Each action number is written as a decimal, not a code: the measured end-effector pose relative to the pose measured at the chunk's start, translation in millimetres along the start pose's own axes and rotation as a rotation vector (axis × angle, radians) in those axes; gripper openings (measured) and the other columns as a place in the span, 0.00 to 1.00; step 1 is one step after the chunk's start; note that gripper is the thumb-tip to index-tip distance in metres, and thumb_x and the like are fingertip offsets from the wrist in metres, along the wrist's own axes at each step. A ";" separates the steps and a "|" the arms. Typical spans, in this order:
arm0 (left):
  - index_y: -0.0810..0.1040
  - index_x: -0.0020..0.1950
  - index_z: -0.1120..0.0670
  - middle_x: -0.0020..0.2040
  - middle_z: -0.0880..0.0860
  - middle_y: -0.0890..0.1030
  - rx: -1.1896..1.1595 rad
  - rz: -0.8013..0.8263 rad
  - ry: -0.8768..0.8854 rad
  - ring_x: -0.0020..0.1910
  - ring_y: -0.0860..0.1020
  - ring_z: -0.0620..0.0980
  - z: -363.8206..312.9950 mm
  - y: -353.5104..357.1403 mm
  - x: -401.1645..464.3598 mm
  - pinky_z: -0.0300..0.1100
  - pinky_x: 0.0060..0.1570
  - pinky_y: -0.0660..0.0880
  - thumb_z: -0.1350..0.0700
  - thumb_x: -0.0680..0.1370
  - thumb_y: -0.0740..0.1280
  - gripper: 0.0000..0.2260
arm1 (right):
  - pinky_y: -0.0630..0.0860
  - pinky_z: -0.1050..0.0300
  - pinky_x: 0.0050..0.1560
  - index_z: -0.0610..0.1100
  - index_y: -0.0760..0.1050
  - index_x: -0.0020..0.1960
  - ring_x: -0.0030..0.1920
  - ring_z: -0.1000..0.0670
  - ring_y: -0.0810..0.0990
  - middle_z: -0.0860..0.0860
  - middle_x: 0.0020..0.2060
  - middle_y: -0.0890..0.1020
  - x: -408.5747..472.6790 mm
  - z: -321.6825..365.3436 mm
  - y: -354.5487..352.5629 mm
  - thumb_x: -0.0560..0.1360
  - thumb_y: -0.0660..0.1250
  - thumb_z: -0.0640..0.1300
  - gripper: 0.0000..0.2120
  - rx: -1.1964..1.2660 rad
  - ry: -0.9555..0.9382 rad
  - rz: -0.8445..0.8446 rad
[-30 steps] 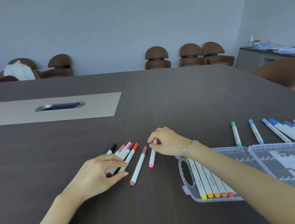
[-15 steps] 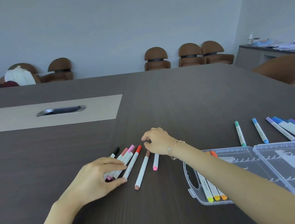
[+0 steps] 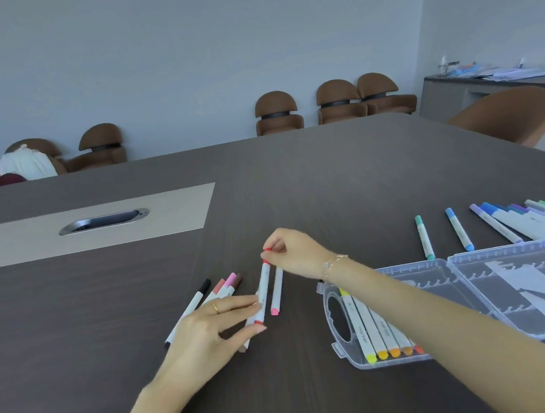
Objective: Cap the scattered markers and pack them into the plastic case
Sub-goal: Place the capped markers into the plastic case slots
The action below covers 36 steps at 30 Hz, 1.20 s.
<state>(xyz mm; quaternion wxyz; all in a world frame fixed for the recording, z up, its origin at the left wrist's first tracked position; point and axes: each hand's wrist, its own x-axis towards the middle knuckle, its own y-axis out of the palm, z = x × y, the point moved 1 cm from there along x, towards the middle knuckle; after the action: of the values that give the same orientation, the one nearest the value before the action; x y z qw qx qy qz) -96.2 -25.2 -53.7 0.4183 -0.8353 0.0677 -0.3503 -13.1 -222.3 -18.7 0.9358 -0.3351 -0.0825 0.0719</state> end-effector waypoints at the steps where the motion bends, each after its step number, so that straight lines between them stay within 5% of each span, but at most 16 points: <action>1: 0.84 0.51 0.45 0.54 0.34 0.80 -0.035 -0.056 0.033 0.54 0.76 0.29 -14.5 9.8 3.3 0.27 0.55 0.72 0.40 0.70 0.68 0.15 | 0.73 0.61 0.53 0.45 0.77 0.53 0.47 0.54 0.79 0.54 0.43 0.80 -5.8 -5.7 -15.5 0.75 0.67 0.48 0.09 0.014 -0.004 -0.014; 4: 0.85 0.51 0.47 0.54 0.39 0.82 -0.078 -0.040 0.166 0.55 0.77 0.32 -61.8 40.5 16.7 0.31 0.57 0.74 0.43 0.72 0.70 0.13 | 0.74 0.62 0.54 0.45 0.79 0.50 0.48 0.55 0.80 0.52 0.45 0.82 -32.0 -26.4 -63.0 0.74 0.69 0.48 0.08 0.022 0.020 0.040; 8: 0.85 0.47 0.46 0.51 0.40 0.83 -0.025 0.170 0.294 0.52 0.79 0.34 -116.0 77.6 35.6 0.29 0.47 0.77 0.38 0.72 0.65 0.15 | 0.75 0.65 0.50 0.46 0.79 0.51 0.47 0.58 0.80 0.54 0.45 0.82 -73.1 -57.3 -107.5 0.74 0.69 0.47 0.07 -0.046 0.066 0.116; 13: 0.85 0.41 0.41 0.43 0.35 0.83 0.038 0.199 0.299 0.43 0.80 0.32 -155.0 110.1 47.9 0.30 0.37 0.77 0.35 0.70 0.58 0.18 | 0.76 0.61 0.56 0.44 0.80 0.54 0.50 0.54 0.80 0.52 0.48 0.81 -95.2 -88.1 -126.0 0.76 0.68 0.45 0.09 -0.093 0.109 0.082; 16: 0.84 0.45 0.41 0.46 0.35 0.82 0.028 0.200 0.255 0.45 0.80 0.32 -161.4 112.5 49.3 0.32 0.42 0.78 0.34 0.71 0.58 0.19 | 0.76 0.57 0.59 0.44 0.80 0.54 0.52 0.53 0.79 0.52 0.49 0.81 -96.9 -99.1 -123.5 0.75 0.68 0.45 0.10 -0.091 0.094 0.076; 20: 0.77 0.62 0.40 0.61 0.34 0.75 0.077 0.222 0.210 0.62 0.72 0.33 -154.8 112.9 48.1 0.31 0.59 0.68 0.34 0.74 0.58 0.21 | 0.77 0.56 0.57 0.45 0.80 0.55 0.51 0.52 0.79 0.52 0.48 0.81 -94.3 -107.0 -114.6 0.75 0.68 0.46 0.10 -0.109 0.097 0.091; 26: 0.84 0.43 0.40 0.44 0.34 0.82 0.019 0.303 0.242 0.44 0.79 0.31 -149.1 115.7 45.8 0.26 0.37 0.76 0.38 0.74 0.56 0.17 | 0.78 0.61 0.52 0.48 0.80 0.53 0.47 0.53 0.79 0.53 0.47 0.81 -97.1 -117.6 -113.3 0.74 0.69 0.47 0.09 -0.149 0.060 0.071; 32: 0.79 0.61 0.43 0.61 0.37 0.77 0.029 0.352 0.298 0.62 0.73 0.36 -151.3 114.7 50.1 0.32 0.59 0.69 0.41 0.79 0.56 0.17 | 0.77 0.65 0.49 0.50 0.78 0.53 0.47 0.54 0.78 0.53 0.47 0.81 -101.2 -126.0 -117.3 0.73 0.70 0.47 0.08 -0.135 0.017 0.103; 36: 0.76 0.64 0.43 0.64 0.38 0.75 0.049 0.393 0.329 0.64 0.71 0.37 -149.7 115.6 50.7 0.31 0.60 0.66 0.41 0.80 0.55 0.18 | 0.78 0.64 0.48 0.51 0.77 0.52 0.45 0.53 0.78 0.53 0.45 0.81 -99.3 -129.5 -119.5 0.73 0.71 0.47 0.08 -0.155 0.014 0.143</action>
<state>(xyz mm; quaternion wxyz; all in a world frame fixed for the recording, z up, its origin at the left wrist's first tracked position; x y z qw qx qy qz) -133.7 -217.4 -52.6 0.4817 -0.7276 0.2872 -0.3951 -74.4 -412.2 -51.5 0.9001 -0.4120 -0.0573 0.1294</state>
